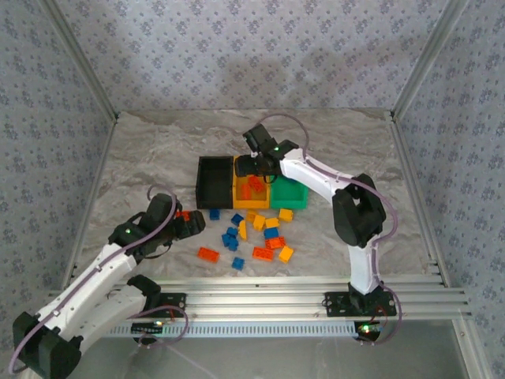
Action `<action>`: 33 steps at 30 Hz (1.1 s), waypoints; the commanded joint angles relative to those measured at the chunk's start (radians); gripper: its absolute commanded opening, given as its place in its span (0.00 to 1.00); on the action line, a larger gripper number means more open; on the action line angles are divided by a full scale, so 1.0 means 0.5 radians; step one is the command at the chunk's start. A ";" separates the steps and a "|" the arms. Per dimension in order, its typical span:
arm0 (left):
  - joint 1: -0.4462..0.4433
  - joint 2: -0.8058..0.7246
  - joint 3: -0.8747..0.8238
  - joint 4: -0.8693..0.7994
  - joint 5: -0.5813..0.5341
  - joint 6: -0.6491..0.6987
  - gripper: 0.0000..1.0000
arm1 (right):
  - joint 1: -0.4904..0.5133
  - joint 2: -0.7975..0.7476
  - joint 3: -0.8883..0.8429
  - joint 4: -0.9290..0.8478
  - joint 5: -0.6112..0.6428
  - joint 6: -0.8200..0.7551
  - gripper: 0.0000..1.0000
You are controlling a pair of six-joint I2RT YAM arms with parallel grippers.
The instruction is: Sort the legos into containers by color
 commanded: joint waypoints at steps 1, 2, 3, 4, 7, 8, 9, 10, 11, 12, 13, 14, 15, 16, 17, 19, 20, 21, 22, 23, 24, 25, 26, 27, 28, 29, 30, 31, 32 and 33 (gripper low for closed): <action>-0.013 0.079 0.037 -0.062 0.169 0.020 0.99 | -0.006 -0.193 -0.098 0.058 -0.018 0.041 0.80; -0.048 0.109 0.027 -0.043 0.188 0.024 0.99 | -0.006 -0.237 -0.170 0.091 -0.020 0.051 0.80; -0.089 0.133 0.019 -0.012 0.188 0.025 0.99 | -0.011 -0.279 -0.232 0.118 -0.020 0.064 0.80; -0.147 0.168 0.013 0.034 0.186 0.024 0.99 | -0.016 -0.325 -0.309 0.154 -0.018 0.078 0.80; -0.293 0.316 0.030 0.199 0.163 0.025 0.98 | -0.026 -0.449 -0.511 0.222 -0.027 0.104 0.80; -0.324 0.378 0.042 0.249 0.164 0.027 0.94 | -0.029 -0.493 -0.573 0.239 -0.026 0.106 0.80; -0.341 0.434 0.049 0.297 0.169 0.036 0.89 | -0.031 -0.533 -0.630 0.251 -0.022 0.110 0.80; -0.360 0.495 0.058 0.349 0.177 0.042 0.85 | -0.035 -0.580 -0.695 0.269 -0.019 0.116 0.80; -0.374 0.558 0.067 0.396 0.188 0.052 0.82 | -0.041 -0.620 -0.749 0.280 -0.015 0.131 0.80; -0.382 0.610 0.073 0.438 0.201 0.062 0.80 | -0.046 -0.653 -0.788 0.281 -0.012 0.137 0.80; -0.390 0.668 0.080 0.480 0.215 0.073 0.75 | -0.056 -0.688 -0.830 0.287 -0.015 0.146 0.80; -0.395 0.723 0.088 0.521 0.229 0.083 0.72 | -0.065 -0.718 -0.870 0.292 -0.013 0.152 0.80; -0.396 0.765 0.089 0.556 0.246 0.087 0.70 | -0.075 -0.745 -0.891 0.296 -0.011 0.156 0.80; -0.400 0.809 0.091 0.597 0.266 0.089 0.69 | -0.084 -0.774 -0.947 0.297 -0.014 0.159 0.80; -0.399 0.843 0.091 0.648 0.288 0.086 0.69 | -0.093 -0.800 -0.990 0.304 -0.016 0.161 0.79; -0.404 0.886 0.092 0.716 0.323 0.089 0.70 | -0.108 -0.838 -1.028 0.305 -0.015 0.168 0.79; -0.409 0.906 0.098 0.733 0.330 0.090 0.69 | -0.114 -0.856 -1.046 0.311 -0.012 0.168 0.79; -0.411 0.923 0.100 0.737 0.338 0.093 0.70 | -0.124 -0.869 -1.060 0.309 -0.014 0.167 0.79; -0.411 0.934 0.098 0.740 0.346 0.096 0.68 | -0.127 -0.876 -1.065 0.310 -0.016 0.171 0.79; -0.411 0.946 0.090 0.746 0.362 0.099 0.65 | -0.136 -0.882 -1.071 0.309 -0.015 0.170 0.79; -0.410 0.958 0.079 0.748 0.371 0.098 0.65 | -0.142 -0.884 -1.076 0.307 -0.015 0.171 0.79; -0.411 0.970 0.066 0.751 0.378 0.093 0.64 | -0.149 -0.887 -1.079 0.311 -0.020 0.169 0.79; -0.412 0.985 0.048 0.764 0.382 0.089 0.64 | -0.153 -0.889 -1.083 0.310 -0.021 0.169 0.79; -0.412 1.000 0.033 0.780 0.389 0.088 0.63 | -0.159 -0.888 -1.083 0.310 -0.021 0.169 0.79; -0.412 1.014 0.023 0.791 0.403 0.089 0.61 | -0.162 -0.893 -1.086 0.309 -0.022 0.167 0.79; -0.411 1.031 0.021 0.805 0.410 0.089 0.59 | -0.170 -0.896 -1.092 0.310 -0.022 0.166 0.79; -0.412 1.046 0.024 0.813 0.417 0.094 0.58 | -0.178 -0.905 -1.099 0.313 -0.018 0.167 0.79; -0.410 1.056 0.023 0.819 0.419 0.096 0.57 | -0.184 -0.911 -1.107 0.313 -0.015 0.169 0.79; -0.412 1.066 0.027 0.823 0.418 0.101 0.56 | -0.192 -0.923 -1.118 0.317 -0.015 0.169 0.79; -0.412 1.074 0.027 0.821 0.418 0.106 0.53 | -0.205 -0.934 -1.128 0.316 -0.018 0.174 0.79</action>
